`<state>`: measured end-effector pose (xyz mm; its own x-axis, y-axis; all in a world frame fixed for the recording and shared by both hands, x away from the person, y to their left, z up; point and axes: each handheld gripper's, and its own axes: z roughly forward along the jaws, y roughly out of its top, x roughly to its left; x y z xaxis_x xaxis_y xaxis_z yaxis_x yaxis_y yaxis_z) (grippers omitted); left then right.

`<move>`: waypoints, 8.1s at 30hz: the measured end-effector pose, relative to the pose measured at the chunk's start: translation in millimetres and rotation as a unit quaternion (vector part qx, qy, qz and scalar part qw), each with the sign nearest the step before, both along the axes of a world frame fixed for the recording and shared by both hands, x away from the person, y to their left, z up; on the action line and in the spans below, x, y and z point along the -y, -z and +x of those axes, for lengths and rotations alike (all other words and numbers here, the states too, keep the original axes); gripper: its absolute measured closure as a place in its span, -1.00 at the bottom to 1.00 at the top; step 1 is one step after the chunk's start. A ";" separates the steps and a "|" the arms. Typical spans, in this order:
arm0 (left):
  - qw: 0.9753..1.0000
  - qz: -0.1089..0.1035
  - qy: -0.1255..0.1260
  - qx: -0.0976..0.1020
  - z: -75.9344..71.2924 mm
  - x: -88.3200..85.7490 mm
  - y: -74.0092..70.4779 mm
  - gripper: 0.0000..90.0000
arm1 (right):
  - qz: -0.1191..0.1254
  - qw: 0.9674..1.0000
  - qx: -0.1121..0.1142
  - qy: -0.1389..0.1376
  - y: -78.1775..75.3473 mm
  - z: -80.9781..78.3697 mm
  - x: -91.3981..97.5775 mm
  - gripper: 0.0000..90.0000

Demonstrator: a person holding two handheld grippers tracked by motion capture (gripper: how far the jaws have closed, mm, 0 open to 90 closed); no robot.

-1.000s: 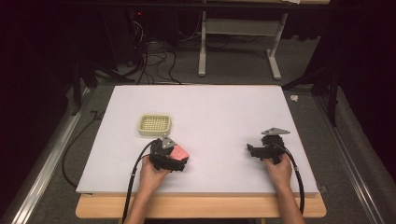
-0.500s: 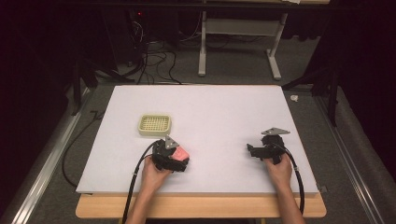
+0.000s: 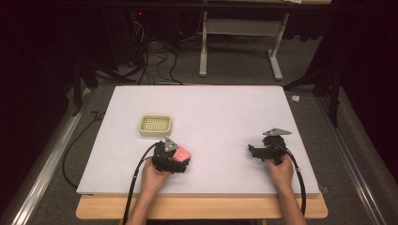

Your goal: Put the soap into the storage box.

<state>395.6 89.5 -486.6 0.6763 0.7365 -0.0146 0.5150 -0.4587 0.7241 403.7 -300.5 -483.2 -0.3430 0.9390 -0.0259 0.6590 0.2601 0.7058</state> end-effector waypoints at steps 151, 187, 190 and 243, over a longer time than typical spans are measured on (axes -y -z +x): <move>0.980 -0.027 -0.195 0.000 91.9 -69.2 -47.5 -0.69 | -0.001 1.000 0.001 -0.002 0.1 0.0 0.2 -0.66; 0.975 -0.023 -0.221 -0.016 109.2 -63.6 -24.5 -0.69 | -0.001 1.000 0.000 -0.001 0.0 -0.1 0.1 -0.66; 0.974 -0.017 -0.224 -0.013 109.0 -63.1 -24.6 -0.69 | -0.001 1.000 0.000 -0.001 0.0 -0.1 0.1 -0.66; 0.987 -0.042 -0.148 0.048 53.1 -68.5 -69.9 -0.69 | -0.002 1.000 0.001 -0.001 0.1 0.0 0.2 -0.66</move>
<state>448.7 157.9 -416.7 0.4336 0.9006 -0.0293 0.5442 -0.2358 0.8051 403.7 -300.6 -483.3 -0.3456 0.9379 -0.0296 0.6569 0.2644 0.7061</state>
